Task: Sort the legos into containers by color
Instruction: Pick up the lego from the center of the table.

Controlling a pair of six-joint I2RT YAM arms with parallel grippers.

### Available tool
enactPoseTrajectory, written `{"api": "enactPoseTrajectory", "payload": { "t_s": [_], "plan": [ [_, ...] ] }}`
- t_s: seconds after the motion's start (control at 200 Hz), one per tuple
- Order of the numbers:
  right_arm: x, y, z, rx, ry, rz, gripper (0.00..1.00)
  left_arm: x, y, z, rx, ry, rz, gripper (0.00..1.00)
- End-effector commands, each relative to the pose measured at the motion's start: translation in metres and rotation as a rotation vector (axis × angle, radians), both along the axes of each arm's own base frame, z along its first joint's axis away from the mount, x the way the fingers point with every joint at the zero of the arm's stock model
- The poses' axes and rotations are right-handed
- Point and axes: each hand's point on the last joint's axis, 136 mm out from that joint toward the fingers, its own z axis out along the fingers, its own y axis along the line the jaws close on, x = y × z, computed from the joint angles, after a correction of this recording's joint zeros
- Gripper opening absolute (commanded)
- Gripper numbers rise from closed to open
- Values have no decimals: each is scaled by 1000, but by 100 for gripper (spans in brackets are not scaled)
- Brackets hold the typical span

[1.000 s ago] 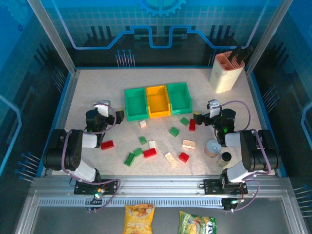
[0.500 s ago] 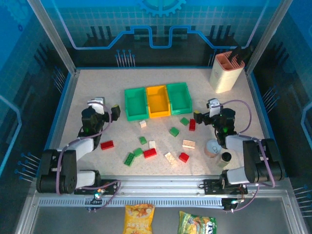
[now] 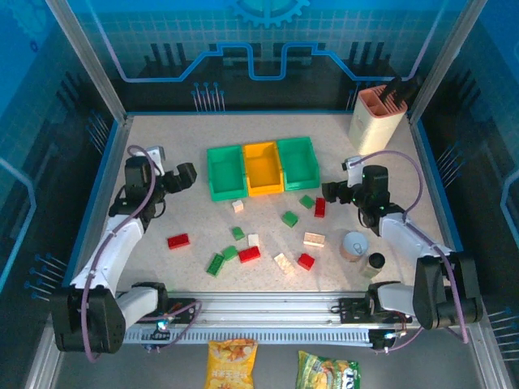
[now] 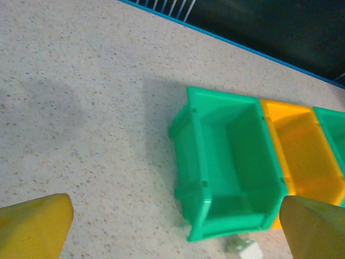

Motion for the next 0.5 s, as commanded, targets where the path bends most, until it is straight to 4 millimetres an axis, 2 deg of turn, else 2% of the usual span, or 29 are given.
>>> {"api": "enactPoseTrajectory", "payload": {
  "t_s": [0.0,0.16,0.26,0.395,0.495],
  "plan": [
    [-21,3,-11,39,184,-32,93,-17,-25,12,-91,145,-112,99],
    [-33,9,-15,111,317,-76,79,-11,-31,33,-62,161,-188,99],
    [-40,17,-18,118,381,-84,76,-4,-29,30,-27,153,-201,99],
    [-48,17,-20,53,432,-160,73,2,-38,25,-51,124,-247,99],
    [-52,25,-23,37,462,-167,72,3,-39,20,-57,114,-249,99]
  ]
}}
